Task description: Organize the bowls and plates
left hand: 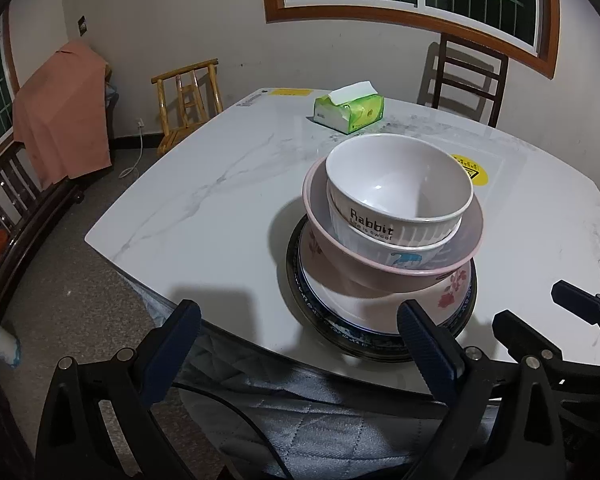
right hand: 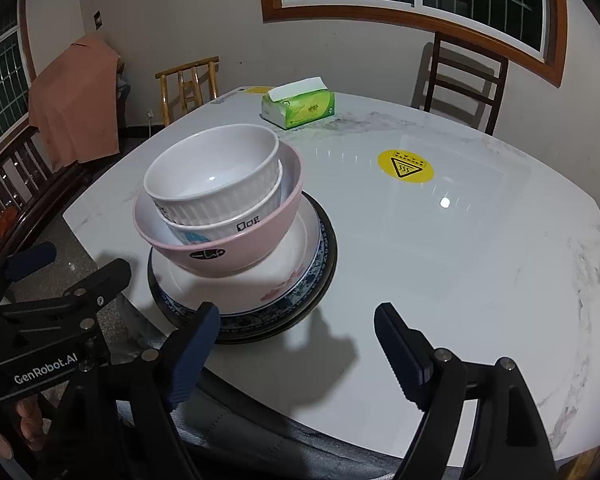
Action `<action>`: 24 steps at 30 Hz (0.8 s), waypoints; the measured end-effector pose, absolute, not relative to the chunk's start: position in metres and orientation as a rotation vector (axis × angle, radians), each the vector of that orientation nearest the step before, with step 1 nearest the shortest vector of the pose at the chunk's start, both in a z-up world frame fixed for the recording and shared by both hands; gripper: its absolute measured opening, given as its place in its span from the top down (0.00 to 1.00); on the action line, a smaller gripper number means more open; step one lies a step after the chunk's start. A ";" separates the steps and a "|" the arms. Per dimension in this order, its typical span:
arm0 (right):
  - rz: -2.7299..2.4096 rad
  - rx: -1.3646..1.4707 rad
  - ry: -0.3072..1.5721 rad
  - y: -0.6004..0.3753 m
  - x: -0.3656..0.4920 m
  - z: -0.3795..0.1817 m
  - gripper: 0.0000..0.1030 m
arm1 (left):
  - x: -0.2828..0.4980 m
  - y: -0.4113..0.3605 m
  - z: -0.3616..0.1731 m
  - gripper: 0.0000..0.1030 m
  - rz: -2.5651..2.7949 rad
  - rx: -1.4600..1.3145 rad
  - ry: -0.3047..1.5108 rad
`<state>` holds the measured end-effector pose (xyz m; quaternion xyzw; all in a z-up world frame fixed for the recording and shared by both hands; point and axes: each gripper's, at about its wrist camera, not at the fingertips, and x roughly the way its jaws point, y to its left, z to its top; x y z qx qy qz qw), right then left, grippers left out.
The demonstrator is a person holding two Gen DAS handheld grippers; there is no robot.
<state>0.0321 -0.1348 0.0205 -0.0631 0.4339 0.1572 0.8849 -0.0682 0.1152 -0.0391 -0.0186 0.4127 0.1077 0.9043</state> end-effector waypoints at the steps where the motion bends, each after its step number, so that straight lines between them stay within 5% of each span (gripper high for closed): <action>1: 0.330 -0.131 0.903 -0.135 0.032 0.020 0.20 | -0.068 0.115 -0.039 0.05 0.223 -0.036 0.854; 24: 0.332 -0.120 0.939 -0.135 0.037 0.012 0.20 | -0.063 0.115 -0.044 0.05 0.235 -0.033 0.876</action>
